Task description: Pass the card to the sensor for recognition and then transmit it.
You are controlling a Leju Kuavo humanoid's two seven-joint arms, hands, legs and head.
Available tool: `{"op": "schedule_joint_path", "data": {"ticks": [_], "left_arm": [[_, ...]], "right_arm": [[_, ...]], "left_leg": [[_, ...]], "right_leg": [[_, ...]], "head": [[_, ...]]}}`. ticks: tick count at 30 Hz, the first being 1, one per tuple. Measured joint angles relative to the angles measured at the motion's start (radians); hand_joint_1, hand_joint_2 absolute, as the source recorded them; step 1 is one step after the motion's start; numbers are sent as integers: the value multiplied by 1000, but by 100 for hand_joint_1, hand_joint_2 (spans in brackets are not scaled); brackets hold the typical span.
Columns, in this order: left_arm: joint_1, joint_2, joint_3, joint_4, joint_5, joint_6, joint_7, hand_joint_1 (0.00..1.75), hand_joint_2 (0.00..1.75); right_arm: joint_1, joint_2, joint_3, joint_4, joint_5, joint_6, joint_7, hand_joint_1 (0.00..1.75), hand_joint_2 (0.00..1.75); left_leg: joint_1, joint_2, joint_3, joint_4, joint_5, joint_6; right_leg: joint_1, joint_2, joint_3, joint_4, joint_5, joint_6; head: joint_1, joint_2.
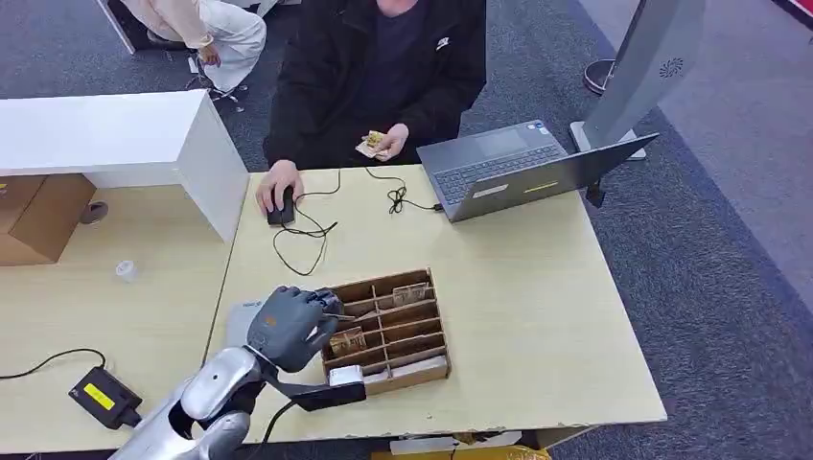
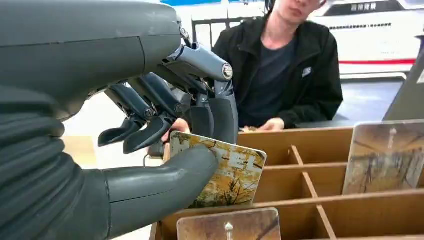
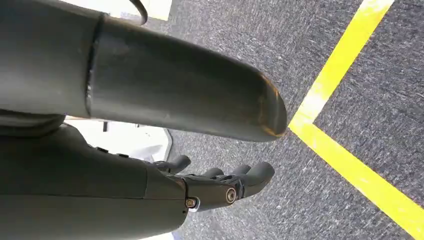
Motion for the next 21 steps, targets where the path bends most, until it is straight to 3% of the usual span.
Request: {"op": "schedule_joint_path", "data": {"ticks": [4, 8, 11, 21], "left_arm": [[18, -6, 3, -10, -76, 123, 23, 175, 175], [54, -23, 29, -35, -210, 329, 52, 175, 175], [84, -41, 58, -64, -295, 446, 52, 175, 175], [148, -120, 184, -169, -341, 470, -62, 175, 175]], "right_arm": [[0, 0, -2, 0, 0, -7, 0, 0, 0], [0, 0, -2, 0, 3, -12, 3, 0, 0], [0, 0, -2, 0, 8, -13, 7, 0, 0], [0, 0, -2, 0, 10, -15, 11, 0, 0]], "left_leg": [[0, 0, 0, 0, 0, 0], [0, 0, 0, 0, 0, 0], [0, 0, 0, 0, 0, 0], [0, 0, 0, 0, 0, 0]], "right_leg": [[0, 0, 0, 0, 0, 0], [0, 0, 0, 0, 0, 0], [0, 0, 0, 0, 0, 0], [0, 0, 0, 0, 0, 0]], "head": [[0, 0], [0, 0], [0, 0], [0, 0]]}}
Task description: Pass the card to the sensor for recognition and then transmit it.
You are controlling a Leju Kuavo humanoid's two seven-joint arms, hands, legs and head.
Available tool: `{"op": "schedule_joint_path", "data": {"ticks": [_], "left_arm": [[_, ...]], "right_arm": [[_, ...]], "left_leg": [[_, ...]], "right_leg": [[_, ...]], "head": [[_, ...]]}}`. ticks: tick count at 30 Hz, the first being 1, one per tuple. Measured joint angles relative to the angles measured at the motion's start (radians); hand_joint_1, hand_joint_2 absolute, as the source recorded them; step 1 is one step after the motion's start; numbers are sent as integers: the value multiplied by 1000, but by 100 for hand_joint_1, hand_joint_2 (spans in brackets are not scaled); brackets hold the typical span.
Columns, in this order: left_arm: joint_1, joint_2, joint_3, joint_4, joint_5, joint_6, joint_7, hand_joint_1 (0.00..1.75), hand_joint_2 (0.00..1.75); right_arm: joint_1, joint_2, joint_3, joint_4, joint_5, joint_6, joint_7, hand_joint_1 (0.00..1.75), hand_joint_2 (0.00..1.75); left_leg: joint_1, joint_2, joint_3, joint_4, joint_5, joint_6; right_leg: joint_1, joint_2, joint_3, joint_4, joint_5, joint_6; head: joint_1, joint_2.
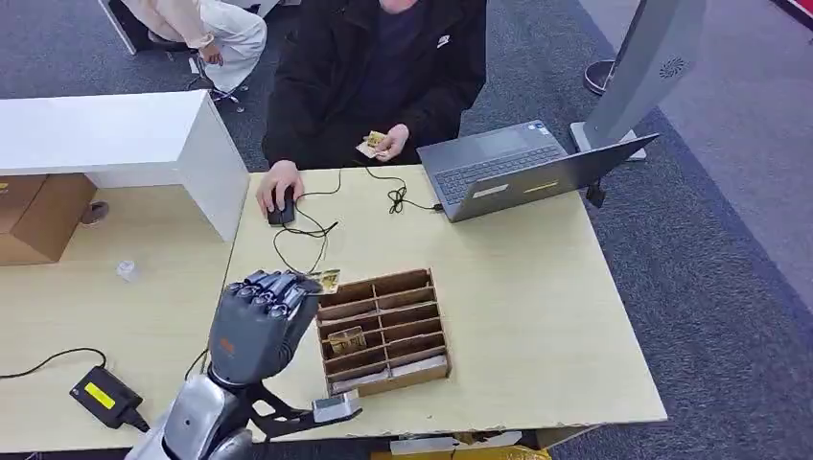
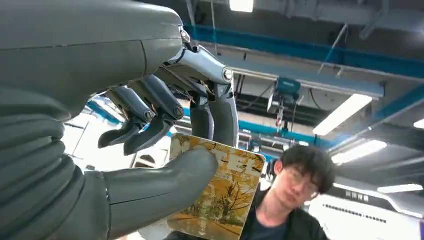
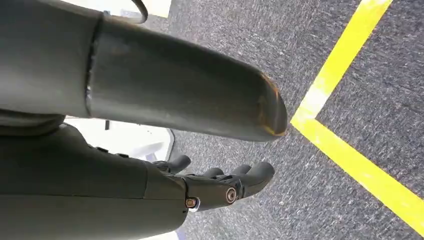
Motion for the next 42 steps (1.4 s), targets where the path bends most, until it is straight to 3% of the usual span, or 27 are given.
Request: {"op": "schedule_joint_path", "data": {"ticks": [8, 12, 17, 24, 31, 32, 33, 42], "left_arm": [[-6, -29, 56, -10, -32, 0, 11, 175, 175], [-56, -29, 81, 58, 8, 0, 21, 175, 175], [-181, -16, 95, 222, 59, -3, 37, 175, 175], [-381, 2, 95, 470, 122, -63, 52, 175, 175], [-432, 5, 94, 616, 148, -54, 44, 175, 175], [-434, 4, 94, 625, 149, -53, 46, 140, 175], [-434, 4, 94, 636, 150, -53, 50, 0, 175], [-428, 4, 94, 664, 178, -6, 63, 0, 175]], "right_arm": [[0, 0, 0, 0, 0, 1, 1, 0, 0], [-4, 0, 8, 0, 0, 3, 1, 0, 0], [-7, 0, 29, 0, 0, 6, -1, 0, 0], [-7, 0, 52, 0, 0, 6, -10, 0, 0], [-8, 0, 53, 0, -5, 6, -13, 0, 0], [-8, 0, 54, 0, -4, 6, -13, 0, 0], [-8, 0, 55, 0, -5, 6, -13, 0, 0], [-6, 0, 60, 0, -7, 6, -11, 0, 0]], "left_leg": [[0, 0, 0, 0, 0, 0], [0, 0, 1, 0, 0, 0], [0, 0, 1, 0, 1, -1], [0, 0, 1, 0, 2, -1], [0, 0, 1, 0, 2, -1], [0, 0, 1, 0, 2, -1], [0, 1, 1, 0, 2, -1], [0, 0, 1, 0, 2, -1]], "right_leg": [[0, 0, 0, 0, 0, 0], [0, 0, 0, 0, 0, 0], [0, -1, 1, 0, 1, -1], [0, 0, 1, 1, 2, -2], [0, 1, 0, 0, 2, -2], [0, 1, 0, 0, 2, -2], [0, 1, 0, 0, 2, -2], [0, 1, 0, 0, 2, -2]], "head": [[0, 0], [0, 0], [0, 0], [0, 0], [0, 0], [0, 0], [0, 0], [0, 0]]}}
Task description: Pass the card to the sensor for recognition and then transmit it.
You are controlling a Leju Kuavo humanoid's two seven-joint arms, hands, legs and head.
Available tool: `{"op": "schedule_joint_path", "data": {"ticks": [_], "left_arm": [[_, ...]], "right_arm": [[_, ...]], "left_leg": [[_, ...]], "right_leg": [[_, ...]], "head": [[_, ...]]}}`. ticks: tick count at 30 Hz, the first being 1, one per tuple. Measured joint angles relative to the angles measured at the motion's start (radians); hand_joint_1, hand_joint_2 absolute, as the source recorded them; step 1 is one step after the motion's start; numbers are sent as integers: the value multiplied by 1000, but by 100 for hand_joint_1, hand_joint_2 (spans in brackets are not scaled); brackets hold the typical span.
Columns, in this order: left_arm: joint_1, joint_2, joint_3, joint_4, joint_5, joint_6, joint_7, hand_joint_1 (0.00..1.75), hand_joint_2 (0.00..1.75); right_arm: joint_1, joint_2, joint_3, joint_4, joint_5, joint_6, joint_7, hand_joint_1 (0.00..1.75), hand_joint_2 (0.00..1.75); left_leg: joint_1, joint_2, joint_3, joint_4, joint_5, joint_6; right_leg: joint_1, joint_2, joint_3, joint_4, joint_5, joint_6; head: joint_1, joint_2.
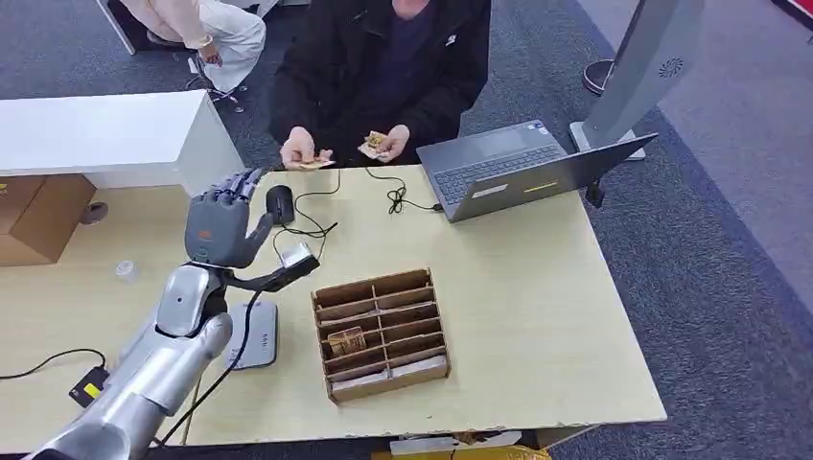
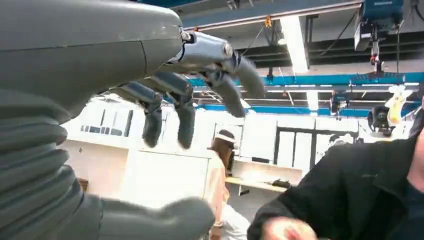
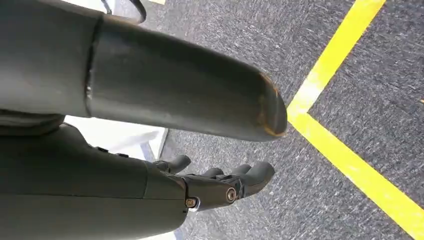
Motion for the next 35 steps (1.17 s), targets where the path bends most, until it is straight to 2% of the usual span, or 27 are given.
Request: {"op": "schedule_joint_path", "data": {"ticks": [4, 7, 11, 14, 17, 19, 21, 23, 25, 28, 35], "left_arm": [[19, 0, 6, -7, 3, 3, -10, 0, 175], [49, -1, 19, -49, 6, 5, -21, 0, 175], [109, -13, 47, -151, 73, 5, -89, 0, 175], [178, -37, 66, -258, 256, 6, -182, 0, 175], [261, -66, 66, -376, 557, -2, -294, 0, 175], [312, -82, 66, -461, 784, -50, -350, 0, 175], [366, -95, 66, -530, 1051, -198, -396, 0, 175], [418, -101, 66, -585, 1212, -324, -424, 0, 175], [456, -113, 78, -619, 1268, -390, -441, 0, 175], [501, -130, 107, -656, 1323, -444, -464, 0, 175], [578, -148, 133, -767, 1306, -468, -491, 0, 175]], "right_arm": [[0, 0, 0, 0, -4, -1, 1, 0, 0], [1, 0, 0, 0, -6, -1, 2, 0, 0], [2, 0, 0, 0, -15, -2, 7, 0, 0], [5, 0, -1, 0, -25, -6, 10, 0, 0], [9, 0, -8, 0, -36, -18, 12, 0, 0], [12, 0, -13, 0, -42, -26, 11, 0, 0], [14, 0, -19, 0, -45, -33, 9, 0, 0], [17, 0, -22, 0, -46, -34, 2, 0, 0], [18, 0, -27, 0, -47, -34, 0, 0, 0], [18, 0, -35, 0, -55, -33, 0, 0, 0], [18, 0, -64, 0, -79, -20, 26, 0, 0]], "left_leg": [[0, 0, 0, 0, 0, 0], [0, 0, 0, 0, 0, 0], [0, 0, 0, 0, 0, 0], [0, 0, 0, 0, -1, 0], [0, 0, 0, 0, -2, 1], [0, 0, 0, 0, -2, 1], [0, 0, 0, 0, -2, 1], [0, 0, 0, 0, -2, 1], [0, 0, 0, 0, -2, 1], [0, 0, 0, 0, -2, 1], [0, 0, 0, 0, -2, 1]], "right_leg": [[0, 0, 0, 0, 0, 0], [0, 0, 0, 0, 0, 0], [0, 0, 0, 0, 0, 0], [0, 0, 0, 0, -1, 1], [0, 0, 0, -1, -1, 1], [0, 0, 0, -1, -1, 1], [0, 0, 0, -1, -1, 1], [0, 0, 0, -1, -2, 2], [0, 0, 0, -1, -2, 2], [0, 0, 0, -1, -2, 2], [0, 0, 1, -1, -2, 2]], "head": [[0, 0], [0, 0], [0, 0], [0, 0], [0, 0], [0, 0], [0, 0], [0, 0], [0, 0], [0, 0], [0, 0]]}}
